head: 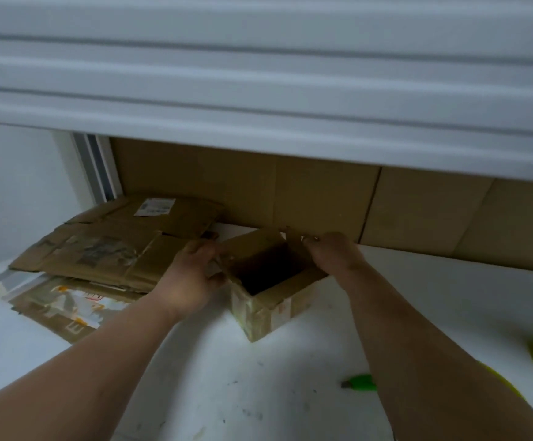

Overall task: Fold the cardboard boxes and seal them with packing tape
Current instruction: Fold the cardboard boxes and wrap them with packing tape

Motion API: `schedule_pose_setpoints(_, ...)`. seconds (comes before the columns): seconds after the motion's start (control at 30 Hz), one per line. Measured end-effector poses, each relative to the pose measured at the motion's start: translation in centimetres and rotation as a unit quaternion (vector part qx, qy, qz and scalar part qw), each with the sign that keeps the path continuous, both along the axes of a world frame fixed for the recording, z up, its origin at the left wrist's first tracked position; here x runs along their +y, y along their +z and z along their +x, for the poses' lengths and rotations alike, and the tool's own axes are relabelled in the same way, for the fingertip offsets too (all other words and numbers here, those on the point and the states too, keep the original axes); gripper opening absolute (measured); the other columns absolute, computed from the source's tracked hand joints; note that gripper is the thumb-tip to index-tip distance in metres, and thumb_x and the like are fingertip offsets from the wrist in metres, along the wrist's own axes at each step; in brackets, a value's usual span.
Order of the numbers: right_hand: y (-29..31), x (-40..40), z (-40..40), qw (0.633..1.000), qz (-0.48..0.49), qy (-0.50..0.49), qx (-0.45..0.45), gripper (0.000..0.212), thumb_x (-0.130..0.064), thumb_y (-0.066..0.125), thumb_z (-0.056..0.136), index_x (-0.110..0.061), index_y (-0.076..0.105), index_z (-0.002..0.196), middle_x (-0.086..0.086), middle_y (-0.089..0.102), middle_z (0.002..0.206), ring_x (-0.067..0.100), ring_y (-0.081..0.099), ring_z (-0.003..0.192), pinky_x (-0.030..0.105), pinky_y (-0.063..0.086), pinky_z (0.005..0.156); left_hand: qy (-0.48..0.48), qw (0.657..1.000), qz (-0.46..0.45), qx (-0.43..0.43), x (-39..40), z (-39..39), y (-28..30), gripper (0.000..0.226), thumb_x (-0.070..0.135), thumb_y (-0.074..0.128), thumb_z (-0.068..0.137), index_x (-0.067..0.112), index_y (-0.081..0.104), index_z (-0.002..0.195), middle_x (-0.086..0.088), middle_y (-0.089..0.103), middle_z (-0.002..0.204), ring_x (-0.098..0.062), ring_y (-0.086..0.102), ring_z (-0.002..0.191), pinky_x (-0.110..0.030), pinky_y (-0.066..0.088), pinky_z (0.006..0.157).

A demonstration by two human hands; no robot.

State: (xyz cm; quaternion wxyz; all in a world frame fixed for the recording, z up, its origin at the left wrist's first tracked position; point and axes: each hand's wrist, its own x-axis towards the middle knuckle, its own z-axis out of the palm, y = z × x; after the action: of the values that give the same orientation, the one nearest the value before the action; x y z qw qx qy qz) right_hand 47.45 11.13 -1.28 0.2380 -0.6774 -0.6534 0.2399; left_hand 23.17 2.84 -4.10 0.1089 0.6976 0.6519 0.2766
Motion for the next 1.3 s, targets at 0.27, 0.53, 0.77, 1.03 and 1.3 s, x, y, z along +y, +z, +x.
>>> schedule_pose_setpoints(0.27,-4.1,-2.8,0.8,0.832,-0.089,-0.155,0.525,0.030,-0.034,0.060,0.096,-0.006,0.063,0.105,0.011,0.067,0.101,0.026,0.067,0.090,0.036,0.048,0.074,0.043,0.909,-0.180,-0.374,2.1,1.0,-0.3,0.070,0.046,0.062,0.093,0.035,0.025,0.152,-0.004,0.060,0.124,-0.022,0.074,0.082,-0.039,0.062,0.073)
schedule_pose_setpoints(0.53,-8.2,-6.7,-3.3,0.801,-0.048,-0.101,0.589,0.021,-0.009,0.058,0.093,-0.017,0.062,0.111,0.008,0.070,0.111,0.023,0.064,0.105,0.031,0.047,0.086,0.045,0.814,-0.216,-0.537,3.4,1.2,-1.7,0.024,0.005,0.050,0.101,0.015,0.051,0.123,-0.019,0.072,0.107,-0.031,0.073,0.093,-0.041,0.060,0.081)
schedule_pose_setpoints(0.77,-7.2,-4.7,-6.1,0.954,-0.071,-0.001,0.291,0.058,-0.027,0.062,0.095,-0.036,0.037,0.147,0.000,0.042,0.134,0.026,0.052,0.116,0.028,0.047,0.086,0.006,0.823,-0.196,-0.533,5.2,0.8,-3.0,0.022,0.005,0.053,0.098,0.026,0.058,0.102,0.001,0.075,0.091,-0.014,0.073,0.081,-0.026,0.055,0.064)
schedule_pose_setpoints(1.03,-6.2,-0.9,-8.2,0.927,-0.078,0.034,0.365,0.070,-0.006,0.058,0.095,-0.027,0.021,0.151,0.000,0.049,0.129,0.013,0.052,0.100,0.022,0.046,0.078,-0.049,0.833,-0.220,-0.504,7.8,0.7,-2.2,0.039,0.019,0.060,0.093,0.053,0.056,0.110,0.015,0.073,0.107,-0.013,0.070,0.100,-0.026,0.052,0.071)
schedule_pose_setpoints(1.3,-4.7,2.1,-10.1,0.934,-0.080,0.016,0.348,0.066,0.000,0.046,0.095,-0.026,0.029,0.153,-0.003,0.057,0.114,0.015,0.055,0.098,0.023,0.048,0.077,0.023,0.806,-0.235,-0.542,9.3,1.1,0.0,0.041,0.012,0.058,0.096,0.026,0.050,0.133,-0.007,0.059,0.129,-0.029,0.058,0.115,-0.037,0.054,0.080)
